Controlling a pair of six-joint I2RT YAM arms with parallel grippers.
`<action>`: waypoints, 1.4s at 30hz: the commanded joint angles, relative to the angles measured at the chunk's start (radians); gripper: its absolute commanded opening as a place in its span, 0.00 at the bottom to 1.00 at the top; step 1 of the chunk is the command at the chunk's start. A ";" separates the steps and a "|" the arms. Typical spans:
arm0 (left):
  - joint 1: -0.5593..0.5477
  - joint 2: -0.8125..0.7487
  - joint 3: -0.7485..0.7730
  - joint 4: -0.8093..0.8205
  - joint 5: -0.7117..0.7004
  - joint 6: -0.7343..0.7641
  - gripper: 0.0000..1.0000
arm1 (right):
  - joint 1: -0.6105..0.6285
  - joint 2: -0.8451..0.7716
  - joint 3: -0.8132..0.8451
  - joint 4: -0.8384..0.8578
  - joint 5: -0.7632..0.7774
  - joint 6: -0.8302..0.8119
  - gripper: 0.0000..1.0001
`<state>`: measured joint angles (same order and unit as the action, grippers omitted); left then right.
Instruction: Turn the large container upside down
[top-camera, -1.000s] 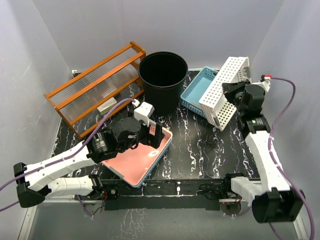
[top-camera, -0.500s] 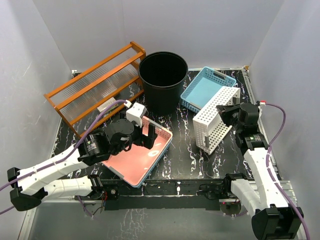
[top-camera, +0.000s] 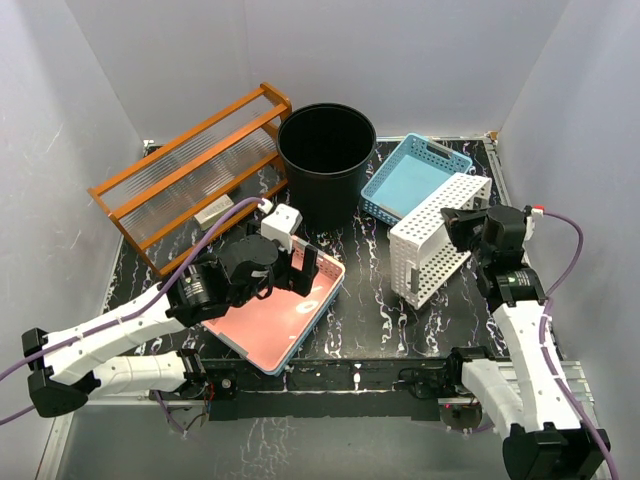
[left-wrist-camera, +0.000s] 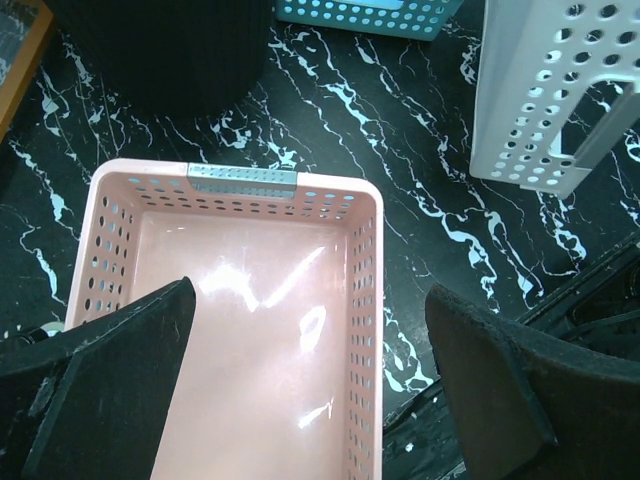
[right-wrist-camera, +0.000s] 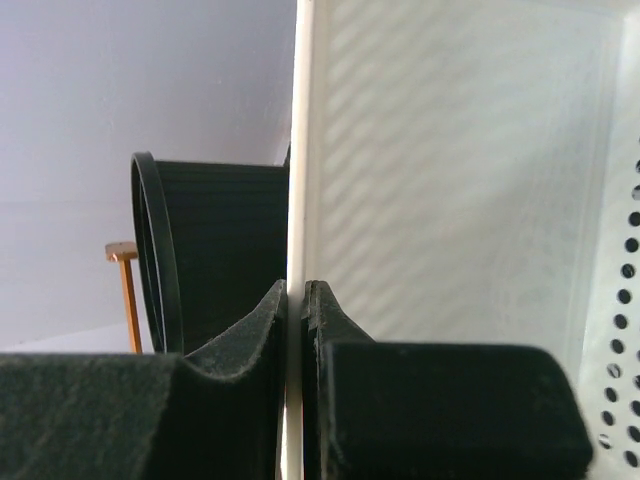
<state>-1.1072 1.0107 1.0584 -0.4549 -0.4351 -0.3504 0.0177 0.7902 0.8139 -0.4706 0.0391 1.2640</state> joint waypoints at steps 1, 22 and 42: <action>0.005 -0.004 0.024 0.043 0.022 0.023 0.99 | 0.001 0.017 -0.049 0.210 0.091 0.054 0.00; 0.007 -0.029 0.010 0.032 0.054 -0.017 0.99 | 0.022 0.447 0.106 0.694 0.119 -0.140 0.00; 0.010 -0.032 -0.101 0.065 0.093 -0.071 0.99 | 0.015 0.020 -0.134 0.347 -0.482 -0.250 0.00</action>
<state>-1.1027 1.0069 0.9985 -0.3923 -0.3466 -0.3901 0.0319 0.8284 0.7071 -0.2214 -0.2077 1.0183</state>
